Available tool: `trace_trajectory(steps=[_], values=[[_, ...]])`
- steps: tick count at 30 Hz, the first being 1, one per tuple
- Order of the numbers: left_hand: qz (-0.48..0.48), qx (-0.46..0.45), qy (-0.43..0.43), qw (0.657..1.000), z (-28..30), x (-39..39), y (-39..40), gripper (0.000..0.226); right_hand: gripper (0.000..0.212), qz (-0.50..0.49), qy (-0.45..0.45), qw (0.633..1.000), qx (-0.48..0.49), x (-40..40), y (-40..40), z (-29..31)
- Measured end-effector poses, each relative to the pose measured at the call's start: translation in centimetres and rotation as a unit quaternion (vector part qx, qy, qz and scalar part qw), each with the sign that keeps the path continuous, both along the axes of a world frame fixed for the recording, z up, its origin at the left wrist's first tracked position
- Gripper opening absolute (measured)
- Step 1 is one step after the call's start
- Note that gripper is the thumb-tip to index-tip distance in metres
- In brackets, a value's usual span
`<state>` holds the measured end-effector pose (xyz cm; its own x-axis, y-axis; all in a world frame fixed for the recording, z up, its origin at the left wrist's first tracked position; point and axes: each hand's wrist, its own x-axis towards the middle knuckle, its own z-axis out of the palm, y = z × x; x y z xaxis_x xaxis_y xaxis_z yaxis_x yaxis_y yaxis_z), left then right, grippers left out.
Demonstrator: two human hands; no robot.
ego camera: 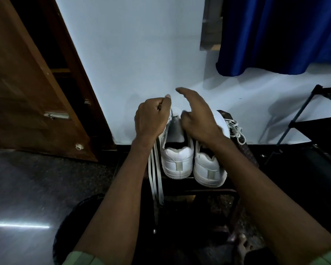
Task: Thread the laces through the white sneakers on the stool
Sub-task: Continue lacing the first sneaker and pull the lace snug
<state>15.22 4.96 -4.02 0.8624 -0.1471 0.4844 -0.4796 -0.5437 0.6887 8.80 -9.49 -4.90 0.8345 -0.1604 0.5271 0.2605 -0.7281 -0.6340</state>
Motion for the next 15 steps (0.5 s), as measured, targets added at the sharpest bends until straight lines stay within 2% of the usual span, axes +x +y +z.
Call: trace_trajectory(steps=[2,3,5,7,8,10,11,13,15], values=[[-0.061,-0.054,-0.018,0.997,0.7,-0.1,-0.9,0.049,0.056,0.07,-0.001,0.979,0.189,-0.6,0.9,2.1],[-0.092,-0.095,-0.015,0.991,1.4,-0.6,-1.5,0.046,0.047,0.094,0.015,0.951,0.295,-0.9,1.4,3.2],[-0.146,-0.185,0.024,0.972,2.8,-2.1,-3.2,0.043,0.038,0.142,0.059,0.867,0.474,-1.8,2.4,4.9],[-0.168,-0.221,0.056,0.959,4.1,-3.8,-5.3,0.043,0.041,0.172,0.068,0.791,0.584,-2.8,2.2,5.9],[-0.176,-0.212,0.057,0.96,4.5,-4.6,-6.3,0.042,0.042,0.175,0.064,0.775,0.604,-3.3,1.8,6.3],[-0.199,-0.169,0.062,0.963,4.6,-5.6,-8.2,0.037,0.045,0.163,0.072,0.787,0.591,-4.3,0.2,6.8],[-0.201,-0.118,0.052,0.971,4.3,-5.5,-9.0,0.034,0.045,0.151,0.084,0.804,0.57,-4.6,-0.9,7.0],[-0.187,0.026,0.006,0.982,3.6,-4.8,-10.2,0.03,0.04,0.083,0.104,0.844,0.52,-5.0,-3.3,6.7],[-0.213,0.082,0.019,0.974,3.0,-4.5,-11.0,0.027,0.027,0.005,0.104,0.868,0.485,-4.7,-5.8,5.6]])
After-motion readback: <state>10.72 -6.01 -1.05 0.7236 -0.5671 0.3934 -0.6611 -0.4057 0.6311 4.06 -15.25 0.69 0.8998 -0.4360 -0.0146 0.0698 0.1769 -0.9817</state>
